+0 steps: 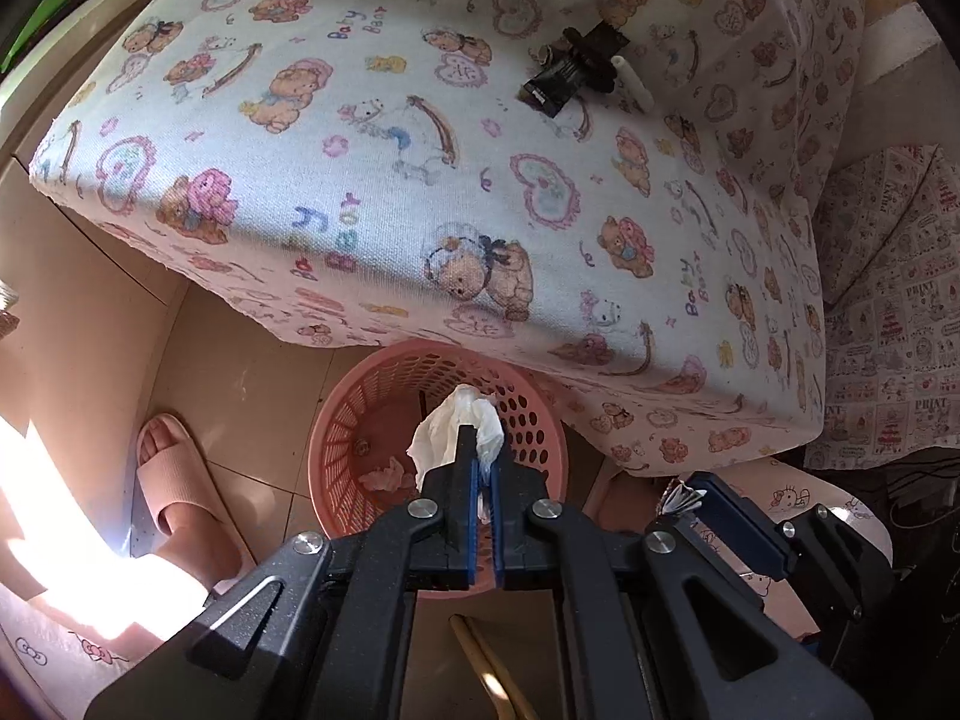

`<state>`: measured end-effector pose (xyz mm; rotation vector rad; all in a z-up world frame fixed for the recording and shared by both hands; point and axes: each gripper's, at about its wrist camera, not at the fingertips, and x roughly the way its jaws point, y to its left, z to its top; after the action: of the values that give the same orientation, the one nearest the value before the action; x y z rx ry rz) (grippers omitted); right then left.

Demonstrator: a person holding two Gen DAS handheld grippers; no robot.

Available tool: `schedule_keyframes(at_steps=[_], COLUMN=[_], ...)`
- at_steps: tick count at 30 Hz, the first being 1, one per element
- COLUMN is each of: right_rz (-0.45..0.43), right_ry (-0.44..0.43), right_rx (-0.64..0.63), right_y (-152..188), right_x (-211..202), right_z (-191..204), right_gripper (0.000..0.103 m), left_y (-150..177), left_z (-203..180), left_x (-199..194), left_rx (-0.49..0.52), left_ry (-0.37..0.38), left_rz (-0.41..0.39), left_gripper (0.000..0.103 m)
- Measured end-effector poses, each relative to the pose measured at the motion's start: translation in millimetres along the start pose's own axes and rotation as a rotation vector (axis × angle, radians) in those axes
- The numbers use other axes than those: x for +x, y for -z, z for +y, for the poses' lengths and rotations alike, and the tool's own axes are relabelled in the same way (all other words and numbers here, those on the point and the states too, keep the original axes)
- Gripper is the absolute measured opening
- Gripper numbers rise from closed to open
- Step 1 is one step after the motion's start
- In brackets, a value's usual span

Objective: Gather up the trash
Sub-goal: 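Carry the tissue and metal piece over the wastebasket and release them inside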

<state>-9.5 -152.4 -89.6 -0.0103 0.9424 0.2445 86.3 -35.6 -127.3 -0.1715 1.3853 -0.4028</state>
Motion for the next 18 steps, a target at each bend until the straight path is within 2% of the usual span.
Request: schedule_keyframes(at_steps=[8,14,18], right_rz=[0.098,0.204,0.267], right_ry=[0.035,0.053,0.094], right_rx=[-0.029,-0.026,-0.039], right_y=[19,35,49], right_x=[30,67,92], right_z=[4,3,2], right_gripper=[0.02,0.02,0.02], left_y=[0,3,8], left_z=[5,9,21], left_x=[30,58,79], left_rx=[-0.025,-0.035,-0.091], left_ry=[-0.074,-0.121,-0.131], left_rz=[0.042,0.11,0.164], left_gripper=[0.002,0.002,0.002])
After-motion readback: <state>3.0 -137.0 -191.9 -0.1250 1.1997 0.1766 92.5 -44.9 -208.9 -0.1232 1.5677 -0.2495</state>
